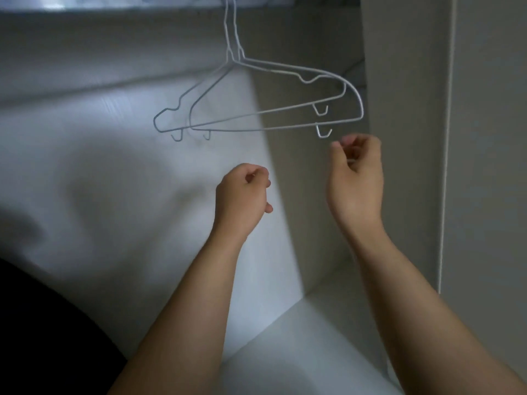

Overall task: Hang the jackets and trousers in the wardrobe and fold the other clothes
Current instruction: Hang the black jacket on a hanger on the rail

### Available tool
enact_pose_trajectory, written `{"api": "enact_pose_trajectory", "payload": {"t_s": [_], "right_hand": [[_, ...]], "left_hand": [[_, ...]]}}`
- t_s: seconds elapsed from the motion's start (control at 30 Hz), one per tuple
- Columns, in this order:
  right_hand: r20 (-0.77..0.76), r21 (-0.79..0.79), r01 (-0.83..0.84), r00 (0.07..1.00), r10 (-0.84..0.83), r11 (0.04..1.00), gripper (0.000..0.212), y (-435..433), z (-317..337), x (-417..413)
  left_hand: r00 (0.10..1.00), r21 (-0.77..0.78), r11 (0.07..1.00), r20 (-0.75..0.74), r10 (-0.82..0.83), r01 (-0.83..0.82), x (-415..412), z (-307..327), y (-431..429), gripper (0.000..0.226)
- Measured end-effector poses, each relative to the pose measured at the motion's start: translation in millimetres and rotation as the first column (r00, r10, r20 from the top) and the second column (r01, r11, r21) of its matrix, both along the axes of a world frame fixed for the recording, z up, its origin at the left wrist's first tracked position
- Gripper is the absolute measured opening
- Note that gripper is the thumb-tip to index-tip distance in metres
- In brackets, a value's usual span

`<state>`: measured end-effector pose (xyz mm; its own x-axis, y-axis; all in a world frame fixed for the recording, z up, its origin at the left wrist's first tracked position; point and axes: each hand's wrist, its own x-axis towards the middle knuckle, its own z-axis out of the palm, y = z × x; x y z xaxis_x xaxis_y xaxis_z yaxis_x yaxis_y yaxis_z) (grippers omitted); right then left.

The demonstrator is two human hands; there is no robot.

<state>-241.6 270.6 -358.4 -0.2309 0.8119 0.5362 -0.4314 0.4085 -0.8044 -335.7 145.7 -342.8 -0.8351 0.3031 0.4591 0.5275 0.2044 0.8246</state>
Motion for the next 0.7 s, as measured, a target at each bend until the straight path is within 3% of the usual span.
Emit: {"api": "enact_pose_trajectory", "payload": {"t_s": [0.07, 0.13, 0.23, 0.33, 0.43, 0.57, 0.7], "right_hand": [[-0.025, 0.006, 0.107, 0.994, -0.107, 0.994, 0.027, 13, 20, 3], [0.043, 0.045, 0.155, 0.987, -0.157, 0.987, 0.044, 22, 39, 2], [0.160, 0.124, 0.175, 0.968, -0.194, 0.977, 0.048, 30, 58, -2], [0.208, 0.219, 0.220, 0.941, -0.266, 0.951, 0.033, 29, 67, -7], [0.153, 0.261, 0.213, 0.954, -0.258, 0.942, 0.031, 23, 71, -10], [0.053, 0.264, 0.145, 0.985, -0.165, 0.954, 0.029, 17, 74, -15], [0.005, 0.249, 0.101, 0.994, -0.105, 0.963, 0.029, 13, 71, -21]], "left_hand": [[0.983, 0.121, 0.988, 0.147, -0.113, 0.095, -13, 12, 14, 0.008], [0.922, 0.244, 0.957, 0.308, -0.233, 0.161, -21, 26, 27, 0.014], [0.839, 0.355, 0.910, 0.412, -0.357, 0.213, -26, 44, 41, 0.023], [0.808, 0.491, 0.842, 0.388, -0.443, 0.225, -28, 61, 49, 0.015], [0.850, 0.567, 0.809, 0.340, -0.403, 0.156, -29, 72, 48, 0.006], [0.869, 0.642, 0.758, 0.308, -0.387, 0.110, -31, 79, 37, 0.018], [0.888, 0.620, 0.776, 0.285, -0.360, 0.115, -37, 79, 28, 0.032]]}}
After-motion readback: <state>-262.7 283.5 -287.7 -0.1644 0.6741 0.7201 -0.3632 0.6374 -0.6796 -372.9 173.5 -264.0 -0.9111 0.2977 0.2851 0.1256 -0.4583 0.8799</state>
